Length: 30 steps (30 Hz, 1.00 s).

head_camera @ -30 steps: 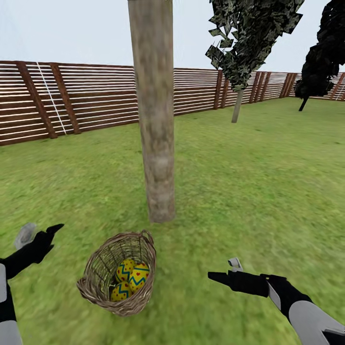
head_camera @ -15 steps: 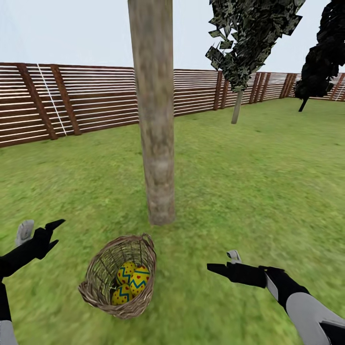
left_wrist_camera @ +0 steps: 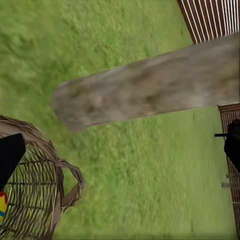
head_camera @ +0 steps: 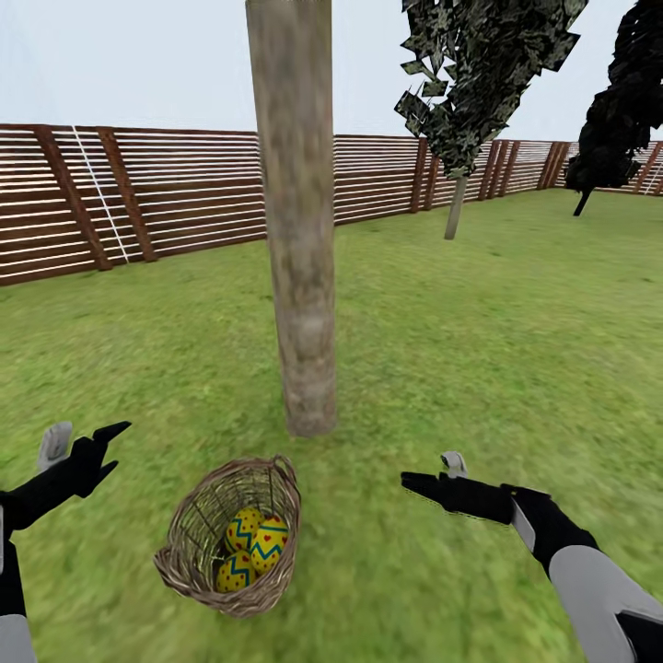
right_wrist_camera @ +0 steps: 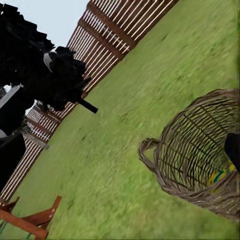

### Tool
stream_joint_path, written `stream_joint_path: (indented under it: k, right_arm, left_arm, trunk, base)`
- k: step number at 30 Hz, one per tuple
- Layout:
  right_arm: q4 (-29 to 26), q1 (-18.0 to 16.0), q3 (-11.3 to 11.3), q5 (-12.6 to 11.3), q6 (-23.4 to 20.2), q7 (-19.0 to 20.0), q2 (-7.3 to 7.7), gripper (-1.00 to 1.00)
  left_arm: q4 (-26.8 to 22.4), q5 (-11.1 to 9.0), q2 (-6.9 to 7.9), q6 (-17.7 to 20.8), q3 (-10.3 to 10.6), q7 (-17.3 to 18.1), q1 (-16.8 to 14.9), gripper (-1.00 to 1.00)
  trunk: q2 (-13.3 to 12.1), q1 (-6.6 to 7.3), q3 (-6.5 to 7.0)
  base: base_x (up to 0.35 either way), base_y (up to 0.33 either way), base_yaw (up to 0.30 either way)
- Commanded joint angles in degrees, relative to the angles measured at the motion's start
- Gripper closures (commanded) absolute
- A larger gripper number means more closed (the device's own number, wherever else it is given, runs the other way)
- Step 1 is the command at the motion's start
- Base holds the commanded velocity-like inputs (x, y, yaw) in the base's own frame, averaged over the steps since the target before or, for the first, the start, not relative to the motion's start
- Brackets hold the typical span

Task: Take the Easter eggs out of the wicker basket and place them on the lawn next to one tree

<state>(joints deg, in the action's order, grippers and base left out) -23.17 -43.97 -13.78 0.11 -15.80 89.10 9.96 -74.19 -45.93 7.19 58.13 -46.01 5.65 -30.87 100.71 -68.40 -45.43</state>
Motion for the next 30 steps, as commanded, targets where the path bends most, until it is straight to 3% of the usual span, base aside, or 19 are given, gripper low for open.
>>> stream_joint_path:
  k: [1,3,7,9,10,12,16,17,18,19,20,22,25,27,30]
  right_arm:
    - [-0.6,0.0,-0.1,0.0,-0.7,-0.7,-0.01,-1.00]
    - [-1.2,-0.1,-0.2,0.0,-1.2,-4.7,-0.02,-1.00]
    - [-2.9,-0.1,0.1,0.1,-4.4,-22.5,-0.10,-1.00]
    - [-6.0,0.0,0.4,0.2,-6.2,-28.9,-0.80,-1.00]
    - [-9.5,0.2,1.0,0.2,-7.8,-32.1,-2.14,-1.00]
    - [-15.3,0.5,3.0,0.7,-10.8,-35.0,-4.46,-1.00]
    - [-31.4,4.4,10.2,4.3,-20.7,-42.8,-10.43,-1.00]
    - [-35.4,5.7,11.5,5.2,-22.5,-46.2,-12.01,-1.00]
    - [-40.8,7.5,12.9,6.0,-24.4,-52.6,-14.41,-1.00]
    - [-45.7,9.8,15.1,6.2,-25.7,-61.8,-16.92,-1.00]
    - [-47.1,10.6,17.0,6.1,-26.0,-65.3,-17.67,-1.00]
    - [-48.2,11.5,21.5,5.8,-26.4,-69.4,-18.38,-1.00]
    - [-48.6,12.4,28.2,5.6,-27.4,-71.7,-18.74,-1.00]
    - [-49.0,13.0,30.5,5.6,-30.8,-72.1,-18.89,-1.00]
    - [-50.1,13.4,31.8,5.6,-37.9,-72.2,-18.95,-1.00]
  left_arm:
    - [0.0,0.6,-0.03,0.3,-0.1,0.6,-0.1,-1.00]
    - [0.1,0.6,-0.06,0.3,-0.1,0.6,-0.1,-1.00]
    - [0.1,0.6,-0.03,0.3,-0.1,0.6,-0.1,-1.00]
    - [0.1,0.6,-0.04,0.2,-0.1,0.6,-0.1,-1.00]
    - [0.1,0.6,-0.05,0.2,-0.1,0.6,-0.1,-1.00]
    - [0.1,0.6,-0.05,0.3,-0.1,0.6,-0.1,-1.00]
    - [0.1,0.6,-0.07,0.2,0.0,0.6,-0.1,-1.00]
    - [0.1,0.6,-0.06,0.3,0.0,0.6,-0.1,-1.00]
    - [0.1,0.6,-0.05,0.3,0.0,0.6,-0.1,-1.00]
    - [0.1,0.6,-0.06,0.2,0.0,0.6,-0.1,-1.00]
    - [0.1,0.6,-0.10,0.2,0.0,0.6,-0.1,-1.00]
    - [0.1,0.6,-0.18,0.2,0.3,0.6,-0.1,-1.00]
    - [0.1,0.6,-0.53,0.2,1.4,0.6,-0.1,-1.00]
    - [0.1,0.6,-1.07,0.2,2.2,0.6,-0.1,-1.00]
    - [0.1,0.6,-1.40,0.2,2.7,0.7,-0.1,-1.00]
  trunk:
    - [-0.4,0.23,0.13]
    - [-1.2,0.67,0.49]
    - [-2.8,1.55,1.21]
    - [-3.6,1.99,1.57]
    - [-3.6,1.99,1.57]
    - [-3.6,1.99,1.57]
    - [-3.6,1.99,1.57]
    - [-3.6,1.99,1.57]
    - [-4.0,2.21,1.75]
    - [-4.4,2.43,1.93]
    - [-4.8,2.65,2.11]
    - [-5.6,3.09,2.47]
    - [-6.4,3.53,2.83]
    - [-6.4,3.53,2.83]
    - [-6.4,3.53,2.83]
  base:
    - [0.000,0.000,0.000]
    - [0.000,0.000,0.000]
    - [0.000,0.000,0.000]
    - [0.000,0.000,0.000]
    - [0.000,0.000,0.000]
    - [0.000,0.000,0.000]
    - [0.000,0.000,0.000]
    - [0.000,0.000,0.000]
    - [0.000,0.000,0.000]
    - [0.000,0.000,0.000]
    - [0.000,0.000,0.000]
    - [0.000,0.000,0.000]
    - [0.000,0.000,0.000]
    - [0.000,0.000,0.000]
    - [0.000,0.000,0.004]
